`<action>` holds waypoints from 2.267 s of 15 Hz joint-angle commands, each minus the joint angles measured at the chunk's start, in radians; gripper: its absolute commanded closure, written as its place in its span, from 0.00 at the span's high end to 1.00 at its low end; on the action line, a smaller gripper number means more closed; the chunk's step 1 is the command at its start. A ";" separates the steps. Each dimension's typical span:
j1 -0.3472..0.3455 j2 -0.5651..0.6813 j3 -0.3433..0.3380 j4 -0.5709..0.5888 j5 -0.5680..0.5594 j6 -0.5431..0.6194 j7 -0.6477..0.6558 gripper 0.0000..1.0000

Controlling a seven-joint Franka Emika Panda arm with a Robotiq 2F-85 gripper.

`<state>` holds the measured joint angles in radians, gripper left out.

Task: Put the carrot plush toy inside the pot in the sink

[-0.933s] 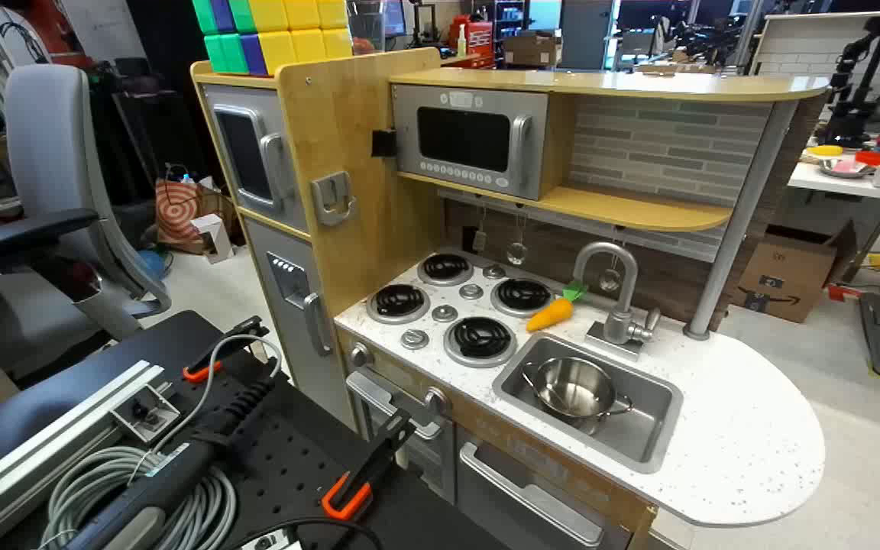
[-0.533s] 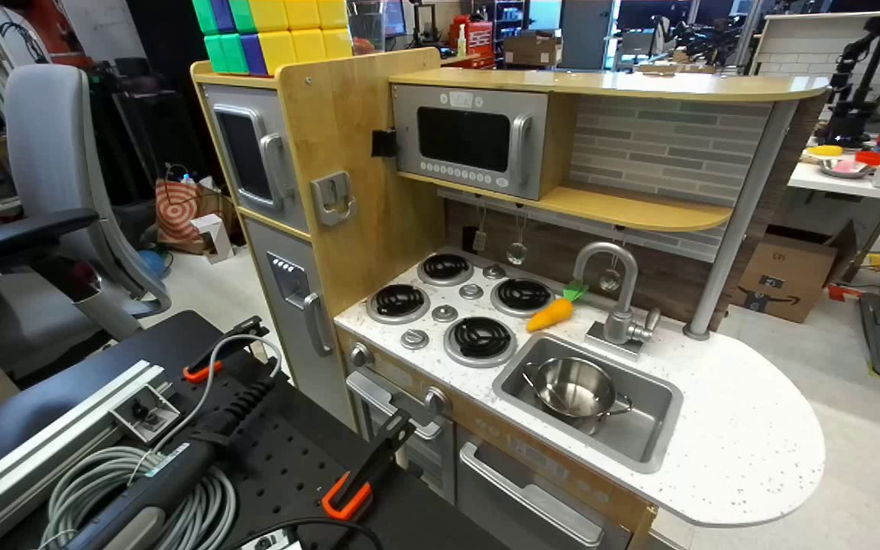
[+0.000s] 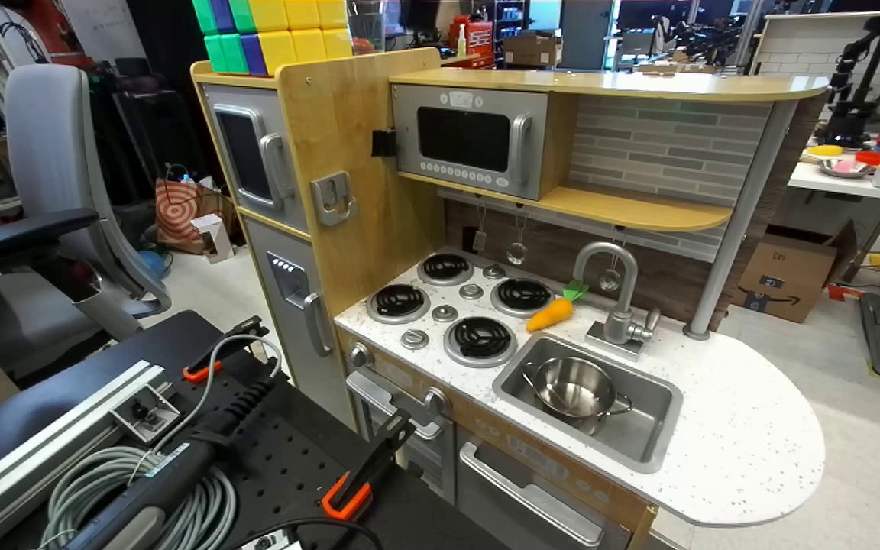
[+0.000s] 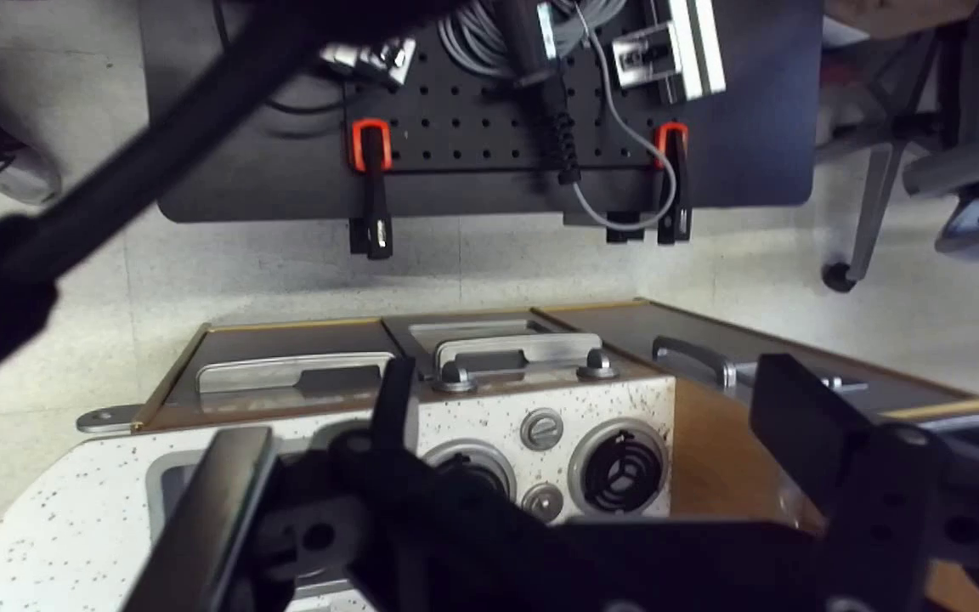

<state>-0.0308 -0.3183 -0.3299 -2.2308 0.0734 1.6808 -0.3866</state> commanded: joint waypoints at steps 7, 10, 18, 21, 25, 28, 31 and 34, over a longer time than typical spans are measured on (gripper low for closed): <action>-0.043 0.331 0.093 0.058 0.256 0.456 0.053 1.00; -0.057 0.393 0.124 0.076 0.285 0.589 0.042 1.00; -0.087 0.485 0.191 0.108 0.261 0.700 0.101 1.00; -0.086 0.506 0.193 0.135 0.239 0.660 0.142 1.00; -0.078 0.559 0.195 0.180 0.227 0.663 0.220 1.00; -0.067 0.706 0.218 0.297 0.251 0.670 0.354 1.00; -0.047 0.873 0.234 0.408 0.217 0.827 0.469 1.00; -0.013 1.032 0.219 0.510 0.142 0.985 0.539 1.00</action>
<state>-0.0693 0.5532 -0.0998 -1.8568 0.2838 2.5528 0.0756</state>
